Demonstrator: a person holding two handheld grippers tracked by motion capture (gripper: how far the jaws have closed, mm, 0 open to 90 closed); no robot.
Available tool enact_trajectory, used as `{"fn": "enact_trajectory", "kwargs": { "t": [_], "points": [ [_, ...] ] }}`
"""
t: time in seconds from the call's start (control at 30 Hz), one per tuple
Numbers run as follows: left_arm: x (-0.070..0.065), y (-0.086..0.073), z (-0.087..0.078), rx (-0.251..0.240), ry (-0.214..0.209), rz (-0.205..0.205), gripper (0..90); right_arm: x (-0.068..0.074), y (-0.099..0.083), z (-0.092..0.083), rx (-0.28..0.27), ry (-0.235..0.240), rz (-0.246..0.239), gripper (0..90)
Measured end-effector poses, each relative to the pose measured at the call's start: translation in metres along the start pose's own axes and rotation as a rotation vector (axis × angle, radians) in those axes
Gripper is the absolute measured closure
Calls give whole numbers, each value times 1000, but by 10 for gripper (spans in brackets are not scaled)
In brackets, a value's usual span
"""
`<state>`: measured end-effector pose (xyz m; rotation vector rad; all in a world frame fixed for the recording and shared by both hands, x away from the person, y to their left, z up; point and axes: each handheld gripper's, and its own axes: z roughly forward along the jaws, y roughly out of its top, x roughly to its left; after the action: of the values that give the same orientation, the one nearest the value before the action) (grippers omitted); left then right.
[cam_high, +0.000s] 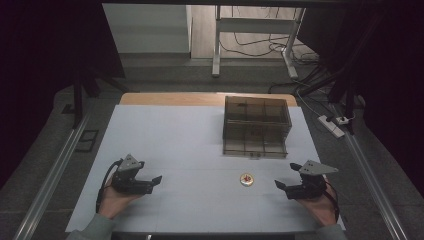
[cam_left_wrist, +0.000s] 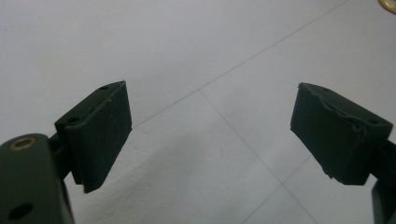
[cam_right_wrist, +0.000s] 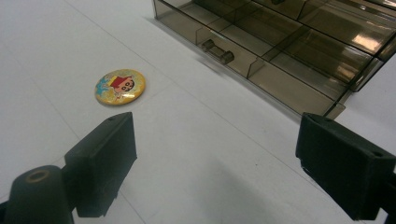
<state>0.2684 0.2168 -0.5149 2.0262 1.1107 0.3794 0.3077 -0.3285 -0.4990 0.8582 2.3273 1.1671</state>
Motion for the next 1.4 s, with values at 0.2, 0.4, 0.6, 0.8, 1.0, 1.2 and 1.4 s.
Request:
{"fn": "enact_trajectory", "kwargs": {
  "t": [0.2,0.4,0.6,0.8,1.0,1.2,1.4],
  "points": [
    [0,0,2,4,0,6,133,0,-2,0,6,-2,-3,125],
    [2,-1,5,19,4,9,135,0,-4,2,12,2,-4,133],
    [-1,-1,6,28,3,16,136,0,-4,3,17,4,-3,138],
    [0,1,7,24,-2,20,136,0,-5,2,17,1,-2,144],
    [0,1,11,30,-6,36,137,-2,-6,2,14,-5,13,145],
    [2,1,12,31,-8,36,137,-3,-4,3,12,-8,28,148],
    [0,1,9,29,9,36,137,-3,-1,5,8,0,21,150]
  ]
}}
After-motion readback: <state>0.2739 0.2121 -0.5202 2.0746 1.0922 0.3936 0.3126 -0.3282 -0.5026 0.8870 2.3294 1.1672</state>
